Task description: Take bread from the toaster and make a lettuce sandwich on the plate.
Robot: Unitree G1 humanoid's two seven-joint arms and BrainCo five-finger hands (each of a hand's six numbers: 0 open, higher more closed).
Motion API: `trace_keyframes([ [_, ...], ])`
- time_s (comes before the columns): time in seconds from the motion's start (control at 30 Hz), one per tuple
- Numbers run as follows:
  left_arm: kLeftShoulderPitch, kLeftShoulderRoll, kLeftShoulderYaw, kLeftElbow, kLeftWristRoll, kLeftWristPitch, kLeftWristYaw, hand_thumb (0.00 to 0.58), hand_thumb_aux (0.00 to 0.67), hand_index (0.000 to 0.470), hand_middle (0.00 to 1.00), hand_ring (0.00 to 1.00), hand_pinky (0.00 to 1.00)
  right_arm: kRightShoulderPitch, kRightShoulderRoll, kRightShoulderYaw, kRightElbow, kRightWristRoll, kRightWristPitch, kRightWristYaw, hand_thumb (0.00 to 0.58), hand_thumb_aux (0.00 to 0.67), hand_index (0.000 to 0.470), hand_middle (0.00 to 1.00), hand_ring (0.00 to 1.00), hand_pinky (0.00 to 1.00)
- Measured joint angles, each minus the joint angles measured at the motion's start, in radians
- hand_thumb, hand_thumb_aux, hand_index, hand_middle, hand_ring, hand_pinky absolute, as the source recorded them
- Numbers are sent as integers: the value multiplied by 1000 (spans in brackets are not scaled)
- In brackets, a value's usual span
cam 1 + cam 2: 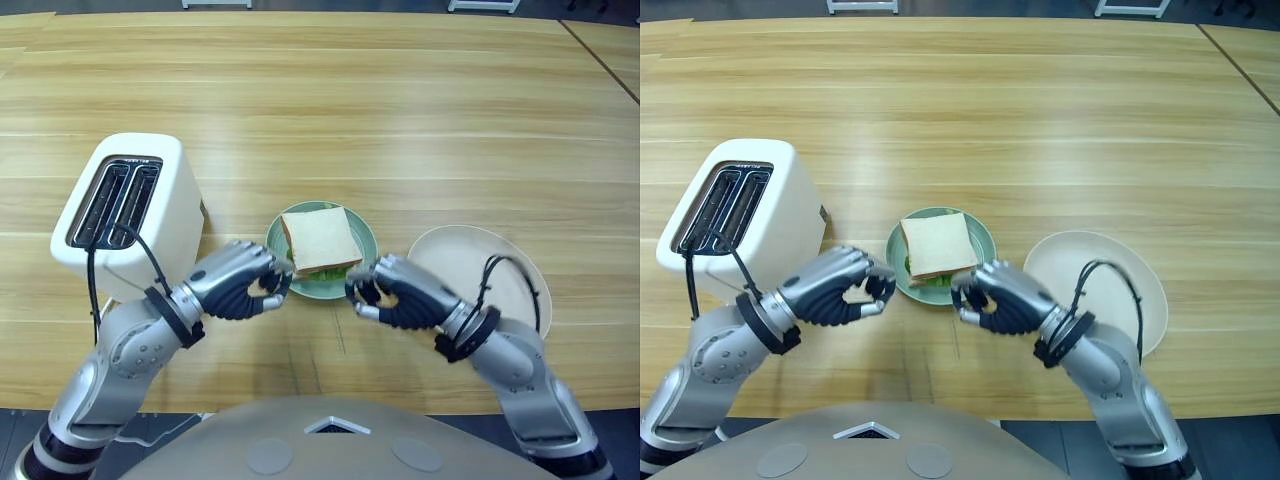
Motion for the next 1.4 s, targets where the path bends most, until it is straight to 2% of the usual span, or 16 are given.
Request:
trace_keyframes([
  [0.17, 49, -8, -129, 159, 191, -1, -12, 580, 670, 470, 1000, 1000, 1000, 7, -2, 132, 110, -296, -47, -82, 580, 670, 470, 1000, 1000, 1000],
  [0.3, 4, -76, -183, 284, 255, -5, 52, 580, 670, 470, 1000, 1000, 1000, -86, 55, 198, 184, -426, -48, -177, 580, 670, 470, 1000, 1000, 1000],
  [0.57, -294, -276, -209, 645, 415, 56, 269, 580, 670, 470, 1000, 1000, 1000, -401, 201, 270, 512, -568, 28, -378, 580, 670, 470, 1000, 1000, 1000],
  [0.8, -630, -310, -154, 1034, 421, 78, 466, 580, 670, 470, 1000, 1000, 1000, -743, 299, 271, 840, -587, 135, -530, 580, 670, 470, 1000, 1000, 1000],
  [0.83, -637, -298, -144, 1036, 418, 78, 481, 580, 670, 470, 698, 698, 698, -758, 299, 269, 839, -578, 135, -537, 580, 670, 470, 1000, 1000, 1000],
  [0.87, -634, -282, -133, 1022, 413, 78, 494, 566, 565, 396, 0, 0, 0, -761, 295, 262, 822, -561, 135, -541, 580, 670, 470, 1000, 1000, 1000],
  [0.9, -627, -273, -123, 1003, 406, 79, 497, 501, 423, 297, 0, 0, 0, -758, 290, 257, 806, -549, 136, -542, 580, 670, 470, 1000, 1000, 1000],
  [0.93, -607, -259, -112, 960, 399, 82, 497, 190, 121, 85, 0, 0, 0, -747, 281, 248, 774, -534, 136, -541, 557, 536, 376, 1000, 1000, 1000],
  [0.97, -566, -242, -96, 881, 397, 86, 498, 0, 0, 0, 0, 0, 0, -716, 262, 226, 716, -511, 134, -543, 307, 210, 147, 804, 804, 804],
  [1.0, -533, -234, -82, 819, 392, 87, 497, 0, 0, 0, 0, 0, 0, -688, 243, 206, 676, -495, 133, -544, 0, 0, 0, 631, 631, 631],
  [1.03, -489, -223, -63, 735, 379, 87, 498, 0, 0, 0, 0, 0, 0, -645, 219, 171, 619, -471, 131, -546, 0, 0, 0, 557, 557, 557],
  [1.1, -397, -216, -8, 574, 310, 63, 509, 0, 0, 0, 0, 0, 0, -543, 182, 87, 482, -416, 118, -567, 0, 0, 0, 63, 63, 63],
  [1.13, -338, -225, 31, 481, 248, 38, 531, 0, 0, 0, 0, 0, 0, -479, 171, 30, 383, -378, 103, -588, 0, 0, 0, 0, 0, 0],
  [1.2, -260, -250, 73, 363, 164, -3, 568, 0, 0, 0, 0, 0, 0, -408, 165, -45, 259, -328, 71, -622, 0, 0, 0, 0, 0, 0],
  [1.3, -116, -306, 167, 146, -23, -145, 657, 0, 0, 0, 0, 0, 0, -285, 182, -171, 44, -208, -21, -696, 0, 0, 0, 0, 0, 0],
  [1.4, -29, -332, 195, 78, -134, -265, 695, 0, 0, 0, 0, 0, 0, -189, 228, -205, -31, -124, -79, -717, 0, 0, 0, 0, 0, 0],
])
